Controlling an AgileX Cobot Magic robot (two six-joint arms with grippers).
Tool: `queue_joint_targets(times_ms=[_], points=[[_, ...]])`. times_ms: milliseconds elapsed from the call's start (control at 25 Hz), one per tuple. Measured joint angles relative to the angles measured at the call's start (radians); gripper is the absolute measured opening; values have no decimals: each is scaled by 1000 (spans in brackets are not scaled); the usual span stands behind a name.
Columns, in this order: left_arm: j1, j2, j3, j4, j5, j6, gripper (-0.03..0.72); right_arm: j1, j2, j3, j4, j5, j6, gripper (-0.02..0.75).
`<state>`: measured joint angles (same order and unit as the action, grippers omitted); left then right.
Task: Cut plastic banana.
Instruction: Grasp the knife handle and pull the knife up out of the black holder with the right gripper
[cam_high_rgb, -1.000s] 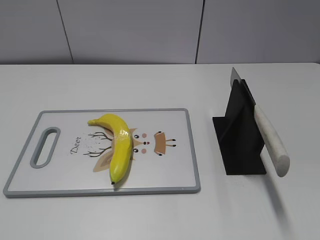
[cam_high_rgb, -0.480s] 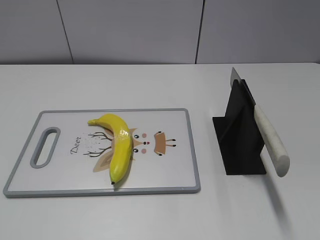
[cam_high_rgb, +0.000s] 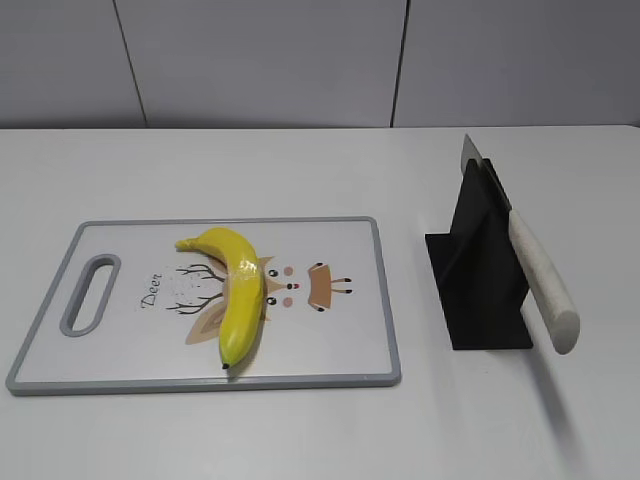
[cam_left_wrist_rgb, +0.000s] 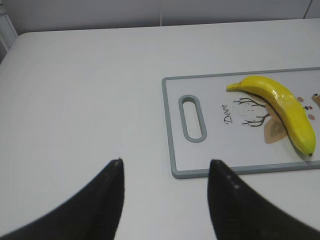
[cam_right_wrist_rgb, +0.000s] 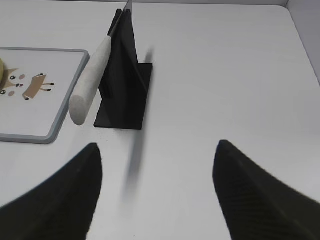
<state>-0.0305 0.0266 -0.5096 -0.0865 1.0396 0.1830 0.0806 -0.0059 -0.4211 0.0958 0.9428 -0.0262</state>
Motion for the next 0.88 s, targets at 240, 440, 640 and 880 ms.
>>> queue_joint_targets(times_ms=[240,440,640,880], points=[[0,0,2,0,0,0,512,0,46,-13,1,2,26,526],[0,0,3,0,0,0,530,0,269,-101,7,55,37,526],[0,0,3,0,0,0,540,0,527,-246,8,149,34,526],[0,0,3,0,0,0,539,80,760,-387,7,188,15,526]])
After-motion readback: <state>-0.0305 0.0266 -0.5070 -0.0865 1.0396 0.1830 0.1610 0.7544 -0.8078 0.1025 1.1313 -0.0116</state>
